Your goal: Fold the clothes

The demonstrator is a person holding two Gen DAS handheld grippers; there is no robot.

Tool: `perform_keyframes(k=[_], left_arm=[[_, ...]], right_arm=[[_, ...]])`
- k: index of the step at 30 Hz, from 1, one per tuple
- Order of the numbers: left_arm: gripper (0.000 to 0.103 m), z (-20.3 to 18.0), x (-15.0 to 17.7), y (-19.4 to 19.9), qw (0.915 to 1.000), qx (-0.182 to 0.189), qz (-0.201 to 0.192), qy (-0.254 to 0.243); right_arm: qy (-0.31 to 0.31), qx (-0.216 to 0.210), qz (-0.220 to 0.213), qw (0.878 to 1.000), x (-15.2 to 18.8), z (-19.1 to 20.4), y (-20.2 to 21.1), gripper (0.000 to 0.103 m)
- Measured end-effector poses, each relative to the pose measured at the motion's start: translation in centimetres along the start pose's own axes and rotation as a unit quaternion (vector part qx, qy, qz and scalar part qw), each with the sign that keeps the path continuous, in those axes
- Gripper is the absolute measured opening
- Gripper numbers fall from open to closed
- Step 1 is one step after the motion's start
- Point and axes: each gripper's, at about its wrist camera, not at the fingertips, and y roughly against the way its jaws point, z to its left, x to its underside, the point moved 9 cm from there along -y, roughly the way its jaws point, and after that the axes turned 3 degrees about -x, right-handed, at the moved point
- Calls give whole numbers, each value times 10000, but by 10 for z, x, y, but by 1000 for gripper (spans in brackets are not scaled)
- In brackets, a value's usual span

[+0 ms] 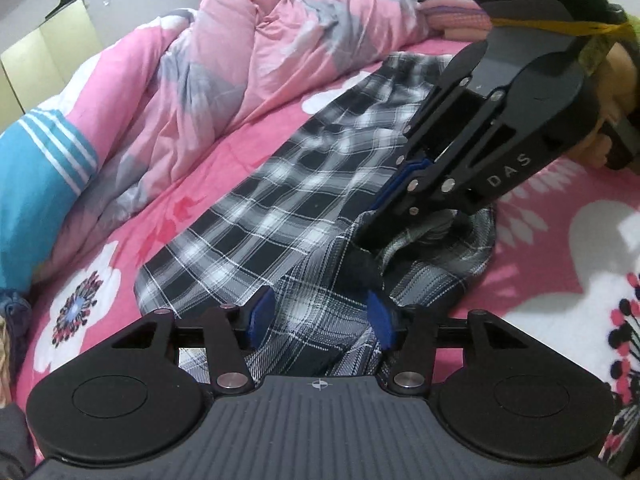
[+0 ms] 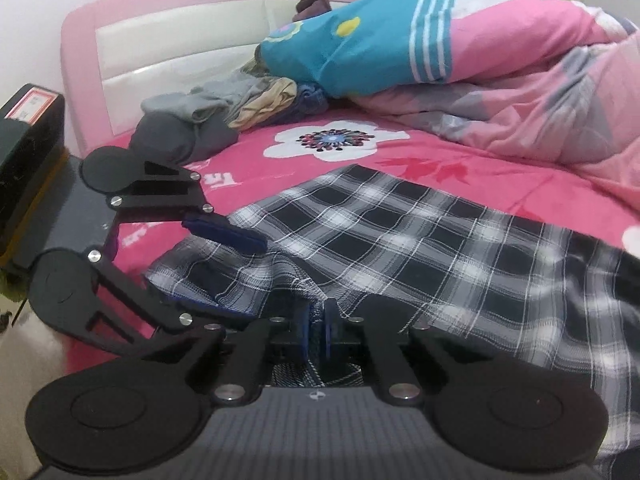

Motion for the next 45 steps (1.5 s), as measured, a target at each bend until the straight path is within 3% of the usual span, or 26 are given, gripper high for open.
perform_keyframes(k=[5,10,14,17,19,22,23,25,31,33,36,38,41,43,45], left_arm=[[51,4,-4,-2,9988,263,-27,409],[51,-6,-1,-8,9996,226,8,164],[25,4,-3,-7,9993,30,-4,371],[14,11,-5,-2,9988,-157,-118,449],[11,13,-6,2,9985,-258,-194,437],[10,12,-7,5,9981,-394,-287,366],[10,12,-8,6,9980,-437,-316,343],[9,12,-9,8,9975,-496,-374,325],[8,13,-14,17,9963,-561,-543,360],[8,11,-11,19,9967,-554,-517,304],[11,3,0,20,9983,-446,-339,183],[23,-1,7,23,9989,-389,-238,111],[43,-4,11,33,9989,-333,-316,93],[54,-1,7,40,9982,-249,-460,292],[57,3,2,41,9967,-175,-584,533]], right_arm=[[-233,-47,-66,9997,-1,-6,0,7],[-502,-153,-197,9984,-2,-11,4,7],[-524,-361,-383,9972,-3,-13,14,8],[-572,-535,-500,9957,-4,-22,27,9],[-494,-595,-458,9960,-3,-26,31,13],[-227,-783,-322,9962,-2,-24,34,30],[-3,-846,-258,9961,-1,-18,35,37],[445,-819,-152,9955,1,-10,32,40],[1484,-351,255,9880,9,6,8,37],[1665,13,278,9857,11,8,4,20],[1999,717,178,9770,20,20,4,10],[2455,1367,81,9597,26,30,5,9],[2898,1972,-31,9366,32,43,3,9],[2978,2169,-70,9296,34,45,1,9],[3033,2302,-104,9246,35,46,0,9]])
